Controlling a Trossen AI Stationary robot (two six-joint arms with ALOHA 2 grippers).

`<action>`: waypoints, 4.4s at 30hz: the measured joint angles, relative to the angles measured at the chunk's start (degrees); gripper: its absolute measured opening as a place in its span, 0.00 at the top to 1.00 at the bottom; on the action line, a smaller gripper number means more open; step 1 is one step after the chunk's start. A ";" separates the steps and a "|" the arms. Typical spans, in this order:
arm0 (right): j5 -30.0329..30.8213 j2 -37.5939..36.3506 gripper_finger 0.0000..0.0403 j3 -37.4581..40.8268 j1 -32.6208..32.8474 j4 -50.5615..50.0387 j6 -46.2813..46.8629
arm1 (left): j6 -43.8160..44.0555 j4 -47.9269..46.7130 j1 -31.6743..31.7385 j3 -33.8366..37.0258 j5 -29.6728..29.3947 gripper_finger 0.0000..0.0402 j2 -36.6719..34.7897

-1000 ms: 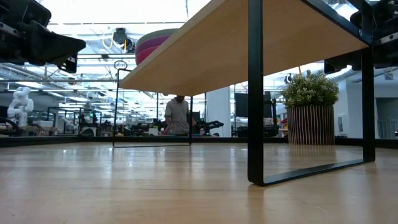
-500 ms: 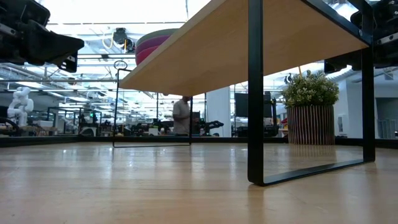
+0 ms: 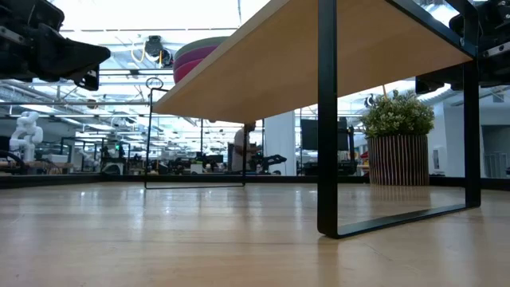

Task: Place and stack plates onto a shelf
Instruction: Return to Home Position

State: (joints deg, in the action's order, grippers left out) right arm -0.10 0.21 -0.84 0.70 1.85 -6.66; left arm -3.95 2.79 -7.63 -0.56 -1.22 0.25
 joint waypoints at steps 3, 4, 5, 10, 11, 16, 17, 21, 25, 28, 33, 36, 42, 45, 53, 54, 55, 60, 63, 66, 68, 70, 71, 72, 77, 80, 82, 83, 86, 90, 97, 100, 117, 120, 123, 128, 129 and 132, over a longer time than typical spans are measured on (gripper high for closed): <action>0.00 0.00 1.00 -0.01 0.01 0.00 -0.01 | -0.25 0.92 0.97 0.00 -1.01 0.98 0.00; -0.01 0.00 1.00 0.00 0.01 0.00 -0.01 | -0.32 0.36 1.39 0.00 -1.36 0.98 0.00; 0.00 0.00 1.00 0.00 0.01 0.01 -0.02 | -0.38 -0.60 1.90 0.00 -1.68 0.99 0.00; 0.00 0.00 1.00 0.00 0.00 0.02 -0.01 | 2.79 -1.65 4.23 -0.07 -1.06 0.99 0.09; 0.00 0.00 1.00 -0.01 0.01 0.02 -0.02 | 3.53 -1.71 4.33 -0.07 -0.46 0.99 0.09; 0.00 0.00 1.00 0.00 0.00 0.02 -0.02 | 6.93 -2.08 4.34 -0.07 1.93 0.99 0.09; 0.00 0.00 1.00 0.00 -0.01 0.02 -0.01 | 7.58 -2.08 4.34 -0.07 1.93 0.99 0.09; 0.00 0.00 1.00 -0.01 0.00 0.02 -0.01 | 7.05 -2.09 4.34 -0.07 1.93 0.99 0.09; 0.00 0.00 1.00 -0.01 -0.01 0.03 -0.02 | 6.89 -2.10 4.34 -0.07 1.95 0.99 0.09; 0.00 0.00 1.00 0.00 0.01 0.02 -0.02 | 6.87 -2.10 4.34 -0.07 1.95 1.00 0.09; 0.00 0.00 1.00 0.00 0.00 0.02 -0.02 | 6.83 -2.10 4.34 -0.07 1.95 1.00 0.09; 0.00 0.00 1.00 0.00 0.01 0.02 -0.02 | 6.81 -2.11 4.34 -0.07 1.95 1.00 0.09; 0.00 0.00 1.00 0.00 0.01 0.02 -0.01 | 6.72 -2.13 4.34 -0.07 1.95 1.00 0.09; 0.00 0.00 1.00 0.00 -0.01 0.02 0.00 | 6.72 -2.13 4.34 -0.07 1.95 1.00 0.09; 0.00 0.00 1.00 0.00 0.00 0.02 -0.01 | 6.76 -2.13 4.34 -0.07 1.97 1.00 0.09; 0.00 0.00 1.00 0.00 0.01 0.04 -0.02 | 6.76 -2.13 4.34 -0.07 1.95 1.00 0.09; 0.00 0.00 1.00 0.00 0.01 0.04 -0.02 | 6.76 -2.13 4.34 -0.07 1.97 1.00 0.09; 0.00 0.00 1.00 -0.01 0.01 0.03 -0.01 | 6.81 -2.13 4.34 -0.07 1.97 1.00 0.10; 0.00 0.00 1.00 0.00 0.01 0.04 0.00 | 6.83 -2.13 4.34 -0.07 1.97 1.00 0.11; 0.00 0.00 1.00 0.00 0.01 0.04 -0.02 | 6.84 -2.13 4.34 -0.07 1.97 1.00 0.09; 0.00 0.01 1.00 -0.02 0.00 0.03 0.00 | 6.83 -2.13 4.34 -0.07 1.97 1.00 0.10; 0.00 0.00 1.00 -0.01 -0.01 0.04 -0.01 | 6.83 -2.13 4.34 -0.07 1.97 1.00 0.11; 0.00 0.00 1.00 -0.01 -0.01 0.04 -0.01 | 6.83 -2.13 4.34 -0.07 1.97 1.00 0.09; 0.00 0.00 1.00 0.00 -0.01 0.04 0.00 | 6.83 -2.13 4.34 -0.07 1.97 1.00 0.11; 0.00 0.00 1.00 -0.01 0.01 0.04 -0.02 | 6.83 -2.13 4.34 -0.04 1.97 1.00 0.11; 0.00 0.00 1.00 -0.01 0.01 0.04 0.00 | 6.83 -2.13 4.34 -0.04 1.97 1.00 0.11; 0.00 0.00 1.00 -0.02 -0.01 0.03 -0.02 | 6.83 -2.13 4.34 -0.04 1.97 1.00 0.09; 0.00 0.02 1.00 -0.02 0.01 0.04 -0.02 | 6.83 -2.13 4.34 -0.04 1.97 1.00 0.10; 0.00 0.00 1.00 0.00 0.00 0.04 -0.02 | 6.83 -2.13 4.34 -0.04 1.97 1.00 0.11; 0.00 0.00 1.00 0.00 -0.01 0.04 -0.02 | 6.81 -2.13 4.34 -0.04 1.97 1.00 0.11; 0.00 0.00 1.00 -0.02 -0.01 0.04 -0.02 | 6.81 -2.13 4.32 -0.04 1.97 1.00 0.11; 0.00 0.00 1.00 0.00 -0.01 0.04 -0.02 | 6.81 -2.13 4.33 -0.04 1.97 1.00 0.11; -0.02 0.00 1.00 -0.02 0.01 0.04 0.00 | 6.81 -2.13 4.32 -0.04 1.97 1.00 0.11; 0.00 0.01 1.00 -0.02 0.01 0.04 -0.02 | 6.81 -2.13 4.32 -0.04 1.97 1.00 0.10; 0.00 0.02 1.00 -0.02 -0.01 0.04 -0.02 | 6.81 -2.13 4.32 -0.04 1.97 1.00 0.11; 0.00 0.01 1.00 -0.02 0.00 0.04 0.00 | 6.81 -2.13 4.32 -0.04 1.97 1.00 0.09; 0.00 0.01 1.00 -0.01 -0.01 0.04 -0.01 | 6.81 -2.13 4.32 -0.03 1.97 1.00 0.11; -0.01 0.02 1.00 -0.01 0.00 0.04 -0.02 | 6.81 -2.13 4.32 -0.03 1.97 1.00 0.10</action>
State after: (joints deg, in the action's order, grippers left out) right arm -0.11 0.22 -0.85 0.70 1.89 -6.68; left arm 2.85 0.67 -3.31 -0.59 0.75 0.36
